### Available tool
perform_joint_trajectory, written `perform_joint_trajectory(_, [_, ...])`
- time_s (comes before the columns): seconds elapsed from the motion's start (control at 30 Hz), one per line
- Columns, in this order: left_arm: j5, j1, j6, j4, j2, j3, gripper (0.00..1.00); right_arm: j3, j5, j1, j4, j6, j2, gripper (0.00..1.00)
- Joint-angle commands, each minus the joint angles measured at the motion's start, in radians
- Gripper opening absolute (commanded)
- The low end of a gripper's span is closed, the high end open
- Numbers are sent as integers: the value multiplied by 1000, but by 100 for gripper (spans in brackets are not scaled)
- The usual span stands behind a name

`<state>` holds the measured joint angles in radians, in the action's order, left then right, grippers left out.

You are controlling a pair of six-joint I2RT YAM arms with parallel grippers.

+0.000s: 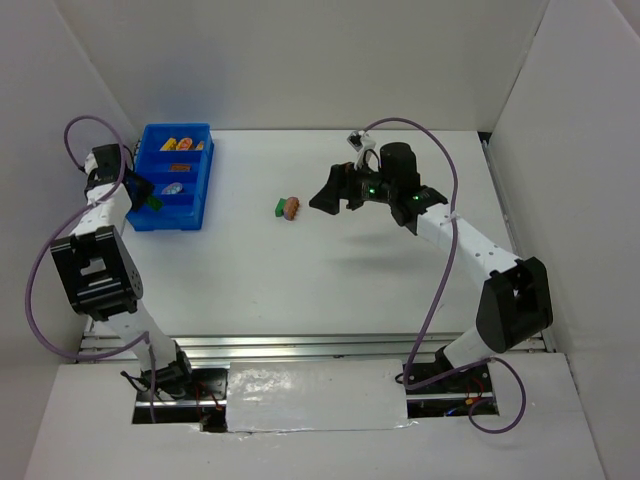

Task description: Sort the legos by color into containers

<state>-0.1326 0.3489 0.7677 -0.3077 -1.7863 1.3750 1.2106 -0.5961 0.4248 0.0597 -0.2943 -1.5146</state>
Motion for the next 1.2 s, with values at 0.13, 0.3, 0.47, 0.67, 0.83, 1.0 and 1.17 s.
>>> perform_joint_trajectory(0.13, [11,10,12,19,-50,76,11,52,-56,-3,-51,-9,-19,100])
perform_joint_trajectory(0.3, [-2,10,2,33,-36,55,43,67,-65,-1,-50,-11,-39,100])
perform_joint_trajectory(0.47, [1,22,7,41,-38,39,68,66,-85,0,-57,-25,-52,100])
perform_joint_trajectory(0.67, [19,24,10,32,-61,79,76,61,-84,0,-57,-23,-50,100])
perform_joint_trajectory(0.83, [47,1,-27,-2,13,142,81,75,14,-1,-31,-38,-67,100])
perform_joint_trajectory(1.0, [25,-137,-76,-135,42,274,98,229,198,0,97,-113,-211,100])
perform_joint_trajectory(1.17, [-51,-443,-231,-257,-24,441,100,329,527,-4,271,-256,-272,100])
